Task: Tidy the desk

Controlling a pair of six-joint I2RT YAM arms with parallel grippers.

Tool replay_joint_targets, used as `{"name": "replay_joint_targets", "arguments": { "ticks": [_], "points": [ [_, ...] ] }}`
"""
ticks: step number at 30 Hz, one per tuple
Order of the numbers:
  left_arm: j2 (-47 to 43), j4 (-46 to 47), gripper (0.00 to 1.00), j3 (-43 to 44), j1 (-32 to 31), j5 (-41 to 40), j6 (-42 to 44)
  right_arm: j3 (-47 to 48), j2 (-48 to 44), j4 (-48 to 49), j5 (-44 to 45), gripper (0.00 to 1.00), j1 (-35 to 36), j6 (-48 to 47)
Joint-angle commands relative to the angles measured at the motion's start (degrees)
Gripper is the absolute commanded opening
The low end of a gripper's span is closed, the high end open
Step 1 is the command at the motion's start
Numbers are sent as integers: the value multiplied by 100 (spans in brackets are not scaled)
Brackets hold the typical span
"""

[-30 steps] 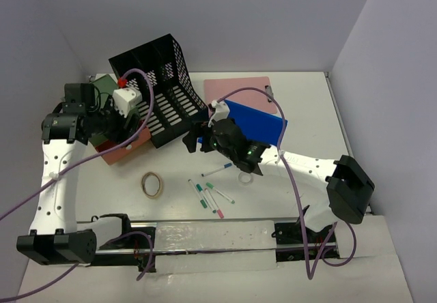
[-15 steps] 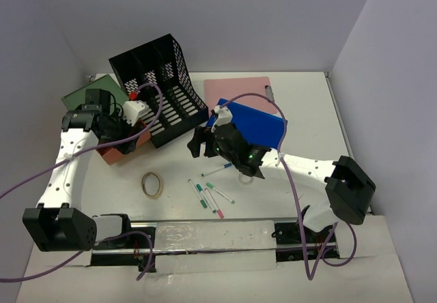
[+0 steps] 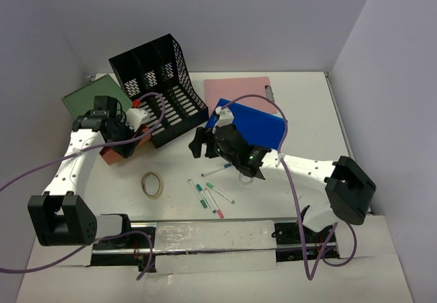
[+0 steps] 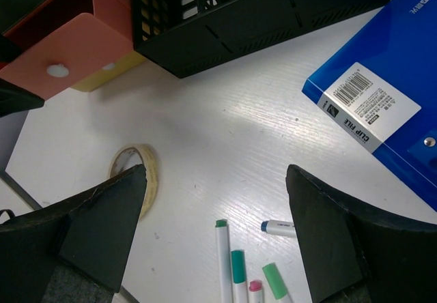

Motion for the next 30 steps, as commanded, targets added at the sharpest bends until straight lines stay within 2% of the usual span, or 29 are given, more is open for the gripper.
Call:
{"name": "replay_joint_targets", "arguments": {
  "ticks": [1,4,10,13,20,30],
  "points": [
    [80,436,68,0,-18,-83,76,-44,-262,126,177,89,-25,30],
    [98,317,66,28,-18,150,134,-26,-247,83,183,89,-25,41],
    [-212,-164,48,1,-18,480,521,-35,-239,24,227,89,-25,56],
    [-382,-481,44,-82,-18,636,857,-43,-239,15,252,89,-18,64],
    [-620,-963,44,-203,-18,1040,1306,44,-203,-71,279,89,-25,48],
    [-628,-1187,48,-54,-18,1266,1376,59,-310,-250,448,90,-25,-52]
  ]
}}
